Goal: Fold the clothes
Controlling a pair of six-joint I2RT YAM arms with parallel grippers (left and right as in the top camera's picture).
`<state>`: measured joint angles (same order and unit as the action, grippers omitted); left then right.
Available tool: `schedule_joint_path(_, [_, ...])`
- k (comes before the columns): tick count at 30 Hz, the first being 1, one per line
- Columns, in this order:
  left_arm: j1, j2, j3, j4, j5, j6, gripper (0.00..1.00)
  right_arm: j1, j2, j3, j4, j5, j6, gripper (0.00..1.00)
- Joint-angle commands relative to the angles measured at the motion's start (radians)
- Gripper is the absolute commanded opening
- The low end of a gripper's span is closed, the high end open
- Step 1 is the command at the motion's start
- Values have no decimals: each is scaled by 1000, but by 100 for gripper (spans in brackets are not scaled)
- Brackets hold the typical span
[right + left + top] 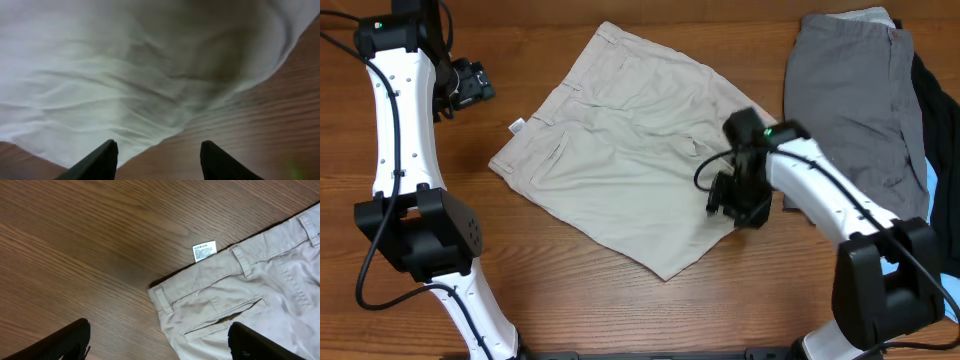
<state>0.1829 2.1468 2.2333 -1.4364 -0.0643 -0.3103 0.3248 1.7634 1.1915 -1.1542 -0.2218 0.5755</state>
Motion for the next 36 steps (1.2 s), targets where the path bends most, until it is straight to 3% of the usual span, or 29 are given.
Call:
schedule_joint_path(1, [-8,-26,21,2,6,19,91,7,-3,-61,39,-4,74,57])
schedule_joint_path(6, [-9,-26,21,0,6,19,91,8,-3,-153,155,-8,84,55])
schedule_joint_path(11, [-9,-26,21,0,7,18,90,8,-3,-159,225,-7,88,35])
schedule_joint_path(12, [-8,-26,21,0,10,19,91,8,-3,-159,235,-2,89,26])
schedule_joint_path(13, [-9,-26,21,0,11,19,90,8,-3,-159,237,10,92,9])
schedule_joint_path(14, [-9,-26,21,0,11,19,90,8,-3,-159,235,12,92,4])
schedule_joint_path(20, [-9,-26,21,-3,10,19,91,14,-48,-93,132,12,79,4])
schedule_joint_path(25, [-9,-26,21,-3,10,19,91,86,-61,76,-31,100,76,4])
schedule_joint_path(36, [-10,-26,21,-2,14,18,91,264,17,117,311,63,78,4])
